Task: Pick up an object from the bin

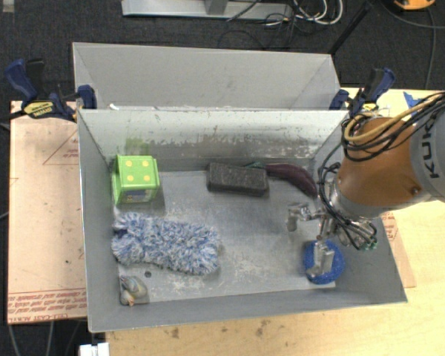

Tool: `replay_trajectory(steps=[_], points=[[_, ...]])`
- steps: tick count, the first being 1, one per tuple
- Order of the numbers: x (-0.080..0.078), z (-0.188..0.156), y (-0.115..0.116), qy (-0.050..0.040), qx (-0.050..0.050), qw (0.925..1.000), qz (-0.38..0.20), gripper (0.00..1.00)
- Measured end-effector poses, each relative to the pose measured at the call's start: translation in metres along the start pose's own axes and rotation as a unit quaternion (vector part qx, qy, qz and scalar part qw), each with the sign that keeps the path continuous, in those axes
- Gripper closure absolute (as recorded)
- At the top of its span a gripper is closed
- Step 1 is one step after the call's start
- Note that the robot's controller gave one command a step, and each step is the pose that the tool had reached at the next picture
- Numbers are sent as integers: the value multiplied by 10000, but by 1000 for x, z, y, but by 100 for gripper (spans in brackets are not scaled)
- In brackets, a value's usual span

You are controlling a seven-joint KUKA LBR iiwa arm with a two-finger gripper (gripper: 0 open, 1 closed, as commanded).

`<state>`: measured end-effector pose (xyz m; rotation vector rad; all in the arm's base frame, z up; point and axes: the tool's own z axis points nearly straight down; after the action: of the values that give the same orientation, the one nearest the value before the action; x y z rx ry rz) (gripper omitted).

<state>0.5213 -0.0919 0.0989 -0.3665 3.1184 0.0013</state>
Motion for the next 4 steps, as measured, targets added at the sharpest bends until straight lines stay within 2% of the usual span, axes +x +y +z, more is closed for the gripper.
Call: replay_trajectory(steps=[1,2,3,4], points=[[0,2,-4,-5,-2,9974,-719,0],[19,14,-17,-4,-5,9741,-2260,0],[1,22,-24,5,-24,9612,-2758,0],[-27,26,-34,9,3,9533,-3020,100]])
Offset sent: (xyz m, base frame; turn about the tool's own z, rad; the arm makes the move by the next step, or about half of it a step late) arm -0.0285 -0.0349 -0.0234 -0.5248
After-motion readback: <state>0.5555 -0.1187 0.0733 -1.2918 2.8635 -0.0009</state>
